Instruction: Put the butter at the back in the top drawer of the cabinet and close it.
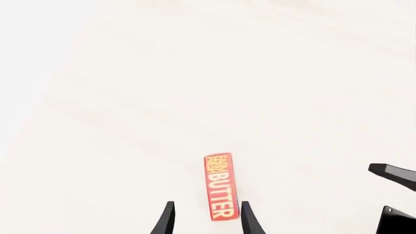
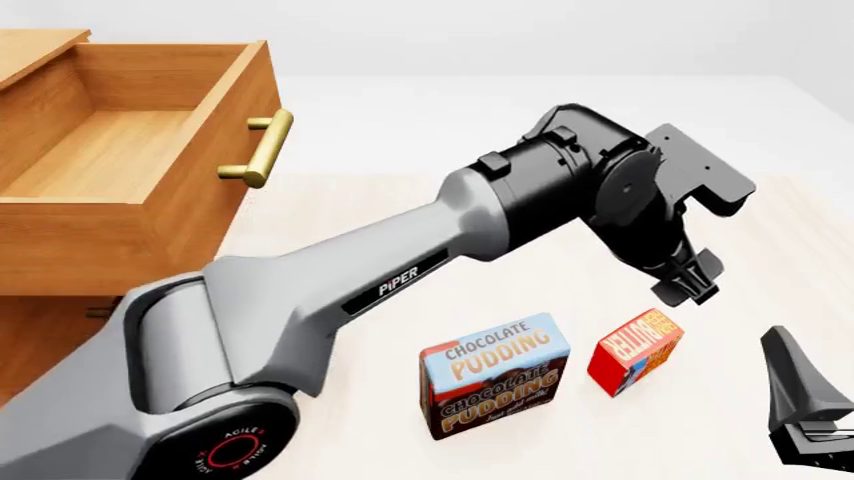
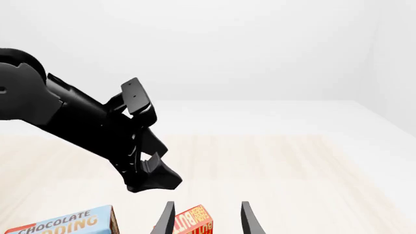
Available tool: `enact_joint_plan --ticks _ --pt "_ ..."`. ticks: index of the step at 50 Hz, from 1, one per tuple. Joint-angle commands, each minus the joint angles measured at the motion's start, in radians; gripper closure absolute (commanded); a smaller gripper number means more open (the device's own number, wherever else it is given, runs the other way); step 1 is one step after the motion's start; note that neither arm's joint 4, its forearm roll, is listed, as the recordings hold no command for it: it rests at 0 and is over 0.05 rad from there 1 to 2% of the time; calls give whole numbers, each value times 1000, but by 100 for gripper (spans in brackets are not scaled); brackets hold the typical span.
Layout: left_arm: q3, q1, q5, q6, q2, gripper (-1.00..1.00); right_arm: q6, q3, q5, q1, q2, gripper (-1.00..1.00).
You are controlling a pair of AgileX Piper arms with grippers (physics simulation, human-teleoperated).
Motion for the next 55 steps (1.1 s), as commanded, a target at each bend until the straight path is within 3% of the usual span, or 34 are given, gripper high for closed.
enact_joint_plan --ticks 1,8,38,55 --pt "-38 -10 12 -16 36 -100 0 0 0 0 0 -100" --pt "-71 -18 25 -30 58 -100 0 0 0 0 0 -100" --pt "11 -7 -22 -69 58 -100 0 0 0 0 0 -100" --pt "-1 -11 -15 -83 85 -100 0 0 0 0 0 -100"
